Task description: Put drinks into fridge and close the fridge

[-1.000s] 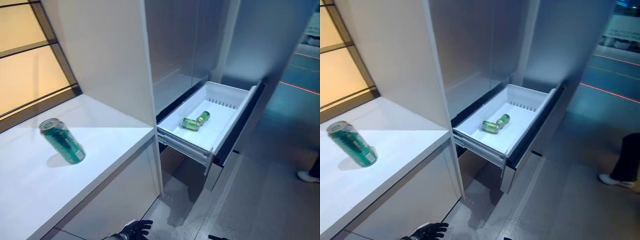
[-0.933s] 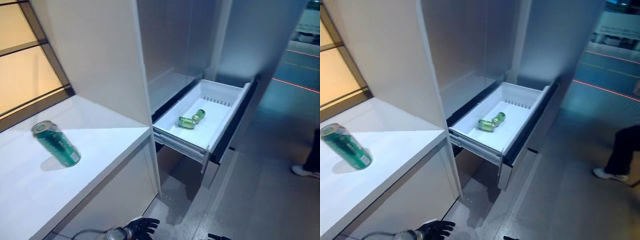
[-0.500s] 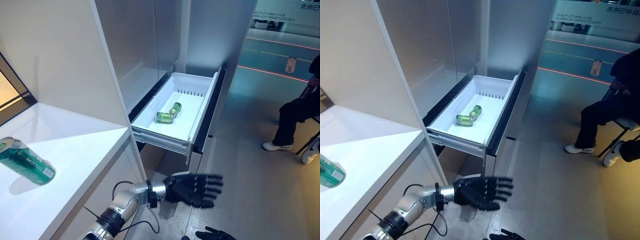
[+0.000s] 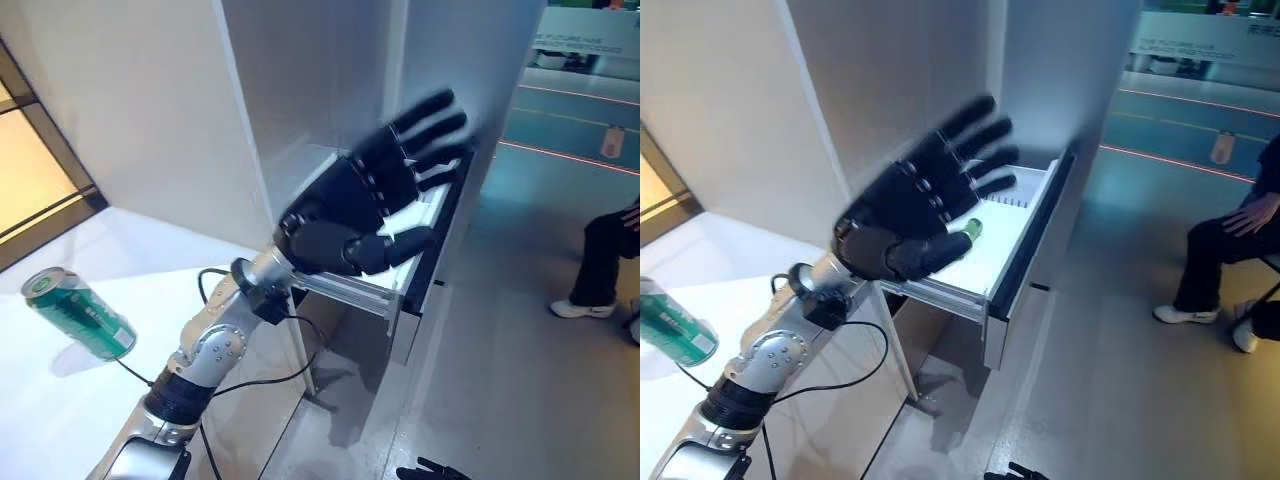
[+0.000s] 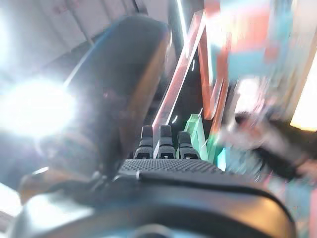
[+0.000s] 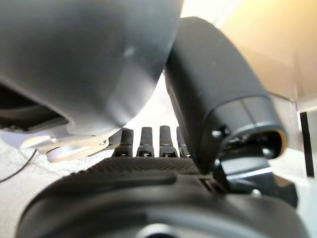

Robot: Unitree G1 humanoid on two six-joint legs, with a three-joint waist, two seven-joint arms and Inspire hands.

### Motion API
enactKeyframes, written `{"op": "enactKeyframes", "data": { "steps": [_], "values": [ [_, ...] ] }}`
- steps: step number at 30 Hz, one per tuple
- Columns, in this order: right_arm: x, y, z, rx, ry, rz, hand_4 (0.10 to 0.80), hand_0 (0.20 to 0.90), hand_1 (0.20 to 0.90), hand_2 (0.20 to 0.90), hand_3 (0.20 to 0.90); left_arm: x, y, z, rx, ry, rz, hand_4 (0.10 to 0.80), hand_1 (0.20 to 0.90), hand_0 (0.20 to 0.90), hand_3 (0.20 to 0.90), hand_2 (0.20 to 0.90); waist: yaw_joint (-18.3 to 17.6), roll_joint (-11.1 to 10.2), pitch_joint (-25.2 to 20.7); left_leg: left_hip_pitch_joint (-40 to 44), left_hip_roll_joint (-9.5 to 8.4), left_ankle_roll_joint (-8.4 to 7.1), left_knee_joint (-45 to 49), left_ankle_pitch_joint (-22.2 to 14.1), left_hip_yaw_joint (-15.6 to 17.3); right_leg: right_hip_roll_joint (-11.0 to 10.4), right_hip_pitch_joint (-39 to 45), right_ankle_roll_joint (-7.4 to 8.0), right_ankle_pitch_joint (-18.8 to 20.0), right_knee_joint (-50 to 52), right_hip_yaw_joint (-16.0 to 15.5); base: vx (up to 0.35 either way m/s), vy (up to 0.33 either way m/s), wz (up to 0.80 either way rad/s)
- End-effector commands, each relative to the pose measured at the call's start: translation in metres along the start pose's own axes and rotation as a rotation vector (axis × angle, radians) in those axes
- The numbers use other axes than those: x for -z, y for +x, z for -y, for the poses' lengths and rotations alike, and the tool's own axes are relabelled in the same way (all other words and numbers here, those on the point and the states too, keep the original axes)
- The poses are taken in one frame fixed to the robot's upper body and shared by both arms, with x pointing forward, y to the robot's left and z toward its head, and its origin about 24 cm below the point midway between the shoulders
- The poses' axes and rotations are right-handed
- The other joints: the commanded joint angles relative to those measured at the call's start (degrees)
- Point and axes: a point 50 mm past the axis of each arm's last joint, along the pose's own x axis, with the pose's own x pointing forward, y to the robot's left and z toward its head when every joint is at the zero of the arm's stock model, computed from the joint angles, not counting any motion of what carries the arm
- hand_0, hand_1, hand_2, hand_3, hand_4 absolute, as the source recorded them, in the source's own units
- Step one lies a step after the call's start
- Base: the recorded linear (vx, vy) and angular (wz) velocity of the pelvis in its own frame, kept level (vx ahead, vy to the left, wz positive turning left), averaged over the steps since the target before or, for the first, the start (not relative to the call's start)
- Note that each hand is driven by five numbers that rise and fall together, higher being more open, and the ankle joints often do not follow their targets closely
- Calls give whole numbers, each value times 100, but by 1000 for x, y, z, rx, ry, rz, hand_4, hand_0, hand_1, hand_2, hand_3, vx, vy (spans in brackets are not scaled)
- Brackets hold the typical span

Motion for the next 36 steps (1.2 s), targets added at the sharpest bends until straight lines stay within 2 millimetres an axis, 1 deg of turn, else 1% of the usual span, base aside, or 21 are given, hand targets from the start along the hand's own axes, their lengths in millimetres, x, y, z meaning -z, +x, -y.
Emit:
{"op": "enactKeyframes", "data": {
  "steps": [1,2,5,6,8,11,14,18,20,21,23,25,26,27,29,30,31,32,33,35,36],
  "values": [
    [35,-4,4,25,-70,-152,800,900,900,900,900,-88,19,-12,-139,438,374,800,900,900,900,900,255,-132,-237,91,-359,397,25,-687,-315,312,420,-159,-715,21,-259,41,-35,38],
    [35,-4,4,26,-70,-153,800,900,900,900,900,-93,17,-12,-160,490,385,800,900,900,900,900,297,-139,-250,93,-360,385,25,-678,-355,311,438,-170,-735,21,-298,38,-27,33],
    [31,-3,4,18,-87,-158,800,900,900,900,900,-116,7,-15,-270,700,426,800,900,900,900,900,495,-165,-307,73,-379,334,25,-639,-561,308,495,-224,-818,21,-481,27,-22,34],
    [31,-3,4,18,-87,-158,800,900,900,900,900,-116,7,-15,-271,701,426,800,900,900,900,900,485,-167,-307,71,-380,333,25,-637,-569,306,495,-224,-819,21,-489,18,-19,44],
    [27,-2,2,14,-101,-161,800,900,900,900,900,-128,1,-23,-363,785,414,800,900,900,900,900,641,-181,-339,55,-398,293,25,-613,-742,302,535,-262,-871,21,-620,17,-20,42],
    [23,0,0,12,-116,-159,800,900,900,900,900,-135,-6,-33,-466,850,392,800,900,900,900,900,760,-170,-340,32,-406,248,25,-575,-878,287,566,-286,-912,21,-749,3,-6,33],
    [20,0,-1,10,-126,-156,800,900,900,900,900,-141,-18,-49,-591,901,362,800,900,900,900,900,870,-155,-325,6,-414,207,25,-532,-977,271,586,-292,-934,21,-878,-5,6,30],
    [18,1,-1,10,-137,-161,800,900,900,900,900,-146,-37,-70,-711,898,324,800,900,900,900,900,968,-142,-307,-15,-420,172,25,-501,-1060,256,611,-308,-971,21,-1008,0,9,18],
    [18,1,-1,11,-143,-164,800,900,900,900,900,-145,-50,-81,-776,838,306,800,900,900,900,900,1018,-138,-289,-13,-421,158,25,-492,-1103,248,633,-319,-992,21,-1079,6,9,14],
    [18,1,-1,11,-143,-164,800,900,900,900,900,-145,-50,-81,-776,838,306,800,900,900,900,900,1018,-138,-289,-13,-421,158,25,-492,-1103,248,633,-319,-992,21,-1079,9,9,11],
    [19,0,0,17,-148,-170,800,900,900,900,900,-138,-65,-92,-835,772,271,800,900,900,900,900,1061,-136,-269,1,-425,151,25,-485,-1141,242,666,-325,-1008,21,-1128,15,13,15],
    [19,0,2,19,-147,-170,800,900,900,900,900,-134,-70,-96,-854,755,247,800,900,900,900,900,1072,-135,-261,6,-428,149,25,-485,-1161,241,678,-329,-1016,21,-1147,10,11,11],
    [19,0,3,20,-146,-169,800,900,900,900,900,-128,-79,-102,-886,738,216,800,900,900,900,900,1089,-137,-251,12,-437,149,25,-480,-1188,240,690,-330,-1022,21,-1162,8,13,7],
    [19,-1,3,21,-146,-168,800,900,900,900,900,-127,-81,-103,-893,731,209,800,900,900,900,900,1092,-137,-248,14,-439,149,25,-479,-1194,239,693,-331,-1023,21,-1166,8,17,4],
    [17,-1,6,23,-146,-167,800,900,900,900,900,-119,-94,-111,-942,704,164,800,900,900,900,900,1112,-137,-236,32,-443,145,25,-484,-1209,235,719,-332,-1038,21,-1191,0,0,0],
    [17,-1,6,22,-147,-166,800,900,900,900,900,-116,-97,-112,-953,694,152,800,900,900,900,900,1117,-139,-234,35,-444,146,25,-485,-1211,233,723,-332,-1039,21,-1194,1,16,3],
    [16,-1,7,21,-147,-166,800,900,900,900,900,-109,-105,-116,-975,664,122,800,900,900,900,900,1129,-147,-234,41,-448,146,25,-486,-1224,232,732,-334,-1043,21,-1198,0,11,5],
    [15,-1,7,21,-147,-167,800,900,900,900,900,-107,-108,-118,-986,650,113,800,900,900,900,900,1131,-148,-234,45,-450,147,25,-487,-1228,231,738,-334,-1045,21,-1202,-3,17,8],
    [15,-1,7,19,-147,-165,800,900,900,900,900,-99,-117,-122,-1013,606,88,800,900,900,900,900,1135,-154,-228,49,-456,151,25,-483,-1240,230,747,-334,-1045,21,-1210,-4,15,7],
    [14,-1,7,20,-147,-164,800,900,900,900,900,-95,-121,-125,-1018,580,79,800,900,900,900,900,1133,-155,-224,52,-458,153,25,-482,-1243,230,751,-334,-1046,21,-1213,-6,16,9],
    [13,-1,7,21,-146,-163,800,900,900,900,900,-87,-125,-127,-1021,516,69,800,900,900,900,900,1131,-165,-219,56,-459,156,25,-480,-1241,229,756,-337,-1044,21,-1210,-5,20,12]
  ]
}}
